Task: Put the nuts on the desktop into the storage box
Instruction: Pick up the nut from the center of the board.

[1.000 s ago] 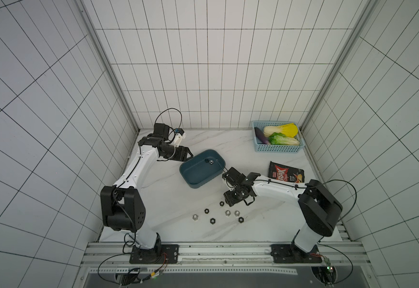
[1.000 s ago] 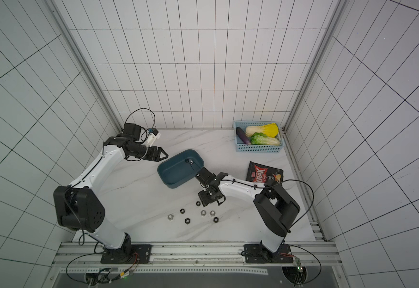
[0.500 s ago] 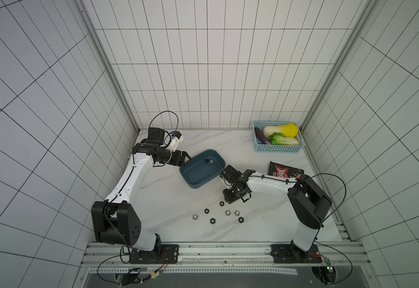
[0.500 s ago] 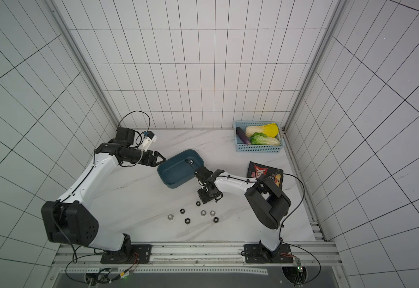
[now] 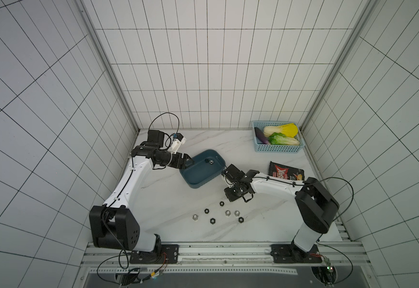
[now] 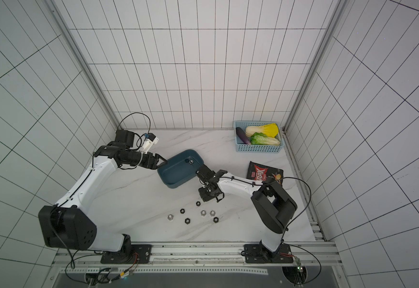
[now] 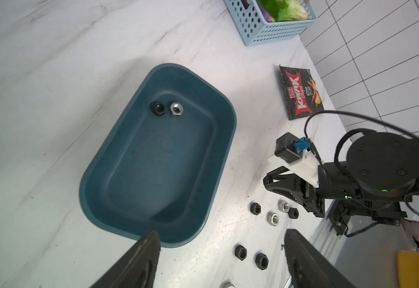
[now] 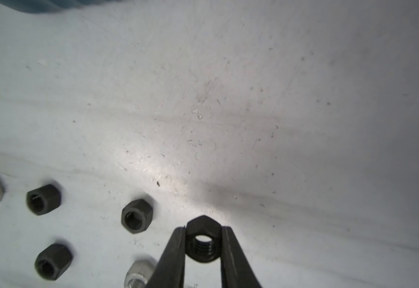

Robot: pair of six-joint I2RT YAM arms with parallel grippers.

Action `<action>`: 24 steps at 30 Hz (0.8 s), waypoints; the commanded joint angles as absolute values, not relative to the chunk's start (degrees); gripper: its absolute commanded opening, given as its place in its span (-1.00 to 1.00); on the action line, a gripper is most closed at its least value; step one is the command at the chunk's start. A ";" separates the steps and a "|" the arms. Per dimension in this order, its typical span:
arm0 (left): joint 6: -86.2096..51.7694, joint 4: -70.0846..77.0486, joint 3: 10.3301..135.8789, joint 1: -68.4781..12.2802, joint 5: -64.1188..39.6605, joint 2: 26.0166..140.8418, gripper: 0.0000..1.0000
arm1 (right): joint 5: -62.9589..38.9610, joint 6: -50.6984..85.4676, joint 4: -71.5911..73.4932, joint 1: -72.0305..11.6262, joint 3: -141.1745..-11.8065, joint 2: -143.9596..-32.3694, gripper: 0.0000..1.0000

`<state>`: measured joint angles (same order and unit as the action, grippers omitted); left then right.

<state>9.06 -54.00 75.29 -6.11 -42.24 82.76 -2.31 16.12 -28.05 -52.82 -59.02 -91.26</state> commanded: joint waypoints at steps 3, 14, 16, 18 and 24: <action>9.87 -57.09 79.90 -11.49 -50.60 84.55 0.66 | 4.19 13.69 -19.54 -53.05 -53.61 -76.58 -0.52; 8.57 -68.00 89.79 -22.64 -74.64 91.80 0.66 | 5.70 6.52 0.97 -57.18 -44.34 -53.35 -0.59; 6.83 -68.02 90.26 -22.82 -79.94 93.29 0.66 | 5.00 6.44 1.90 -57.60 -44.16 -51.69 -0.58; 5.46 -68.00 90.61 -23.04 -84.26 94.55 0.66 | 4.32 6.19 2.11 -58.22 -44.55 -50.89 -0.58; 4.44 -67.85 90.54 -25.70 -87.64 95.95 0.64 | 3.25 5.30 2.88 -60.67 -45.95 -50.81 -0.58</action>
<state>5.10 -67.37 89.36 -24.25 -82.37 95.74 4.43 6.59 0.34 -59.48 -45.30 -50.89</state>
